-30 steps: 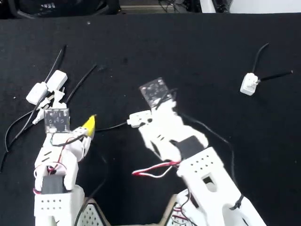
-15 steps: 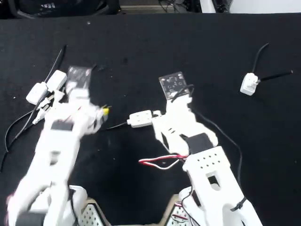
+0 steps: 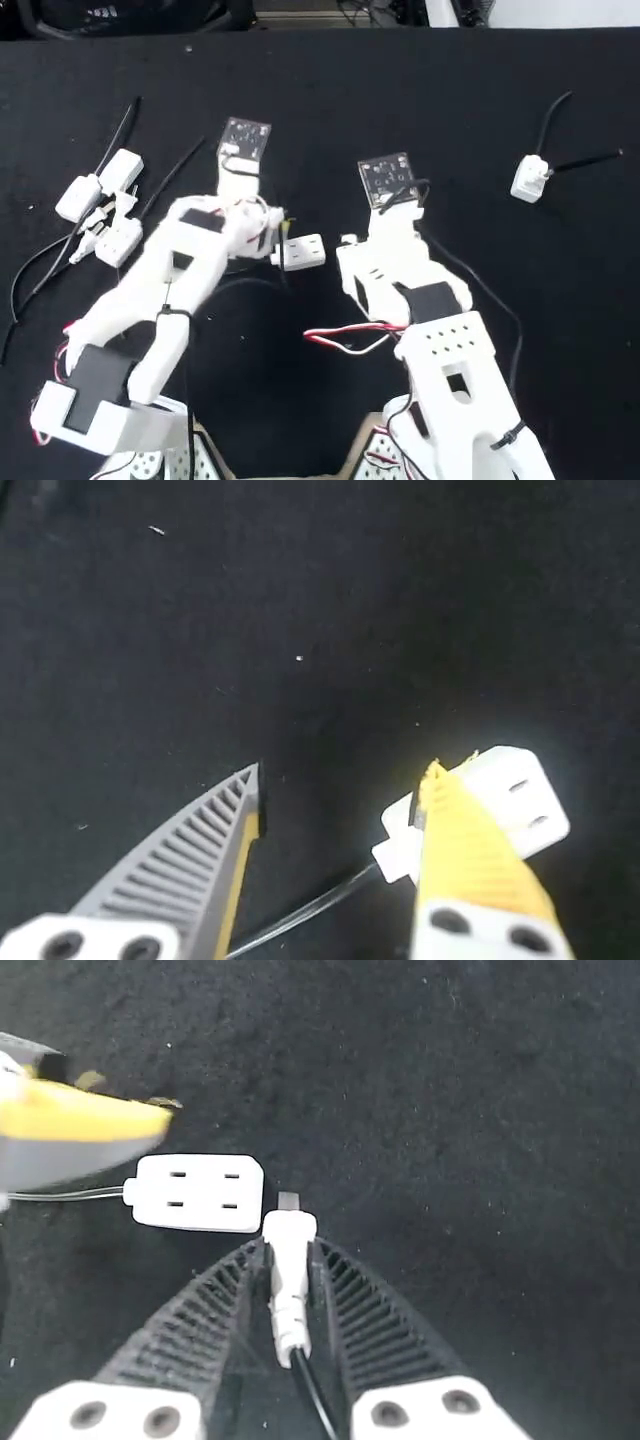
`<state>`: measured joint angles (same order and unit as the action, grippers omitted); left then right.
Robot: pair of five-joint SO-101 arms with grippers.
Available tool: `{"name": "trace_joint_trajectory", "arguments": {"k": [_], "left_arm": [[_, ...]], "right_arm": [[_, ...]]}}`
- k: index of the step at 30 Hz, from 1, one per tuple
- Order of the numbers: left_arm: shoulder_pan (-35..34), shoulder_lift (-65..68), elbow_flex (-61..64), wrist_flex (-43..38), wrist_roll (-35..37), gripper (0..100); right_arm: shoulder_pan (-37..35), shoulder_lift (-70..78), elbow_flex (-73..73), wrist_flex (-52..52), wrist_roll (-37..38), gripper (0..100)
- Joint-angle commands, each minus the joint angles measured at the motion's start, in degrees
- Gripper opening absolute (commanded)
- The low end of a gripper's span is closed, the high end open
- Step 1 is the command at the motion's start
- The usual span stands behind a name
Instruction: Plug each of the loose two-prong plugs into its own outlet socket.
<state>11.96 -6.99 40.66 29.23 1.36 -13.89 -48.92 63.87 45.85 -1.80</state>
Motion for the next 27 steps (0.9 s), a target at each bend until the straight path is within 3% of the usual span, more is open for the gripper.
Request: {"name": "trace_joint_trajectory", "arguments": {"k": [1, 6, 16, 19, 23, 27], "left_arm": [[0.9, -0.5, 1.7, -3.0, 1.1, 25], [1.5, -1.1, 5.2, -0.7, 1.0, 25], [1.1, -14.1, 6.0, 13.1, 1.0, 25], [0.0, -17.0, 10.0, 10.9, -1.4, 25], [-4.3, -16.4, 13.6, -1.0, -2.8, 25], [-3.4, -8.4, 8.0, 3.7, -2.5, 25]], "right_arm": [[0.8, -1.8, -0.3, -1.7, 0.0, 1.0], [0.8, -1.9, -0.2, -1.7, 0.0, 1.0], [0.8, -2.0, 0.0, -1.5, 0.0, 1.0], [0.4, -2.0, 0.0, -1.3, 0.0, 1.0], [-2.0, -1.9, 0.1, -1.1, 0.0, 1.0], [-2.5, -1.9, 0.5, -1.1, 0.0, 1.0]]}}
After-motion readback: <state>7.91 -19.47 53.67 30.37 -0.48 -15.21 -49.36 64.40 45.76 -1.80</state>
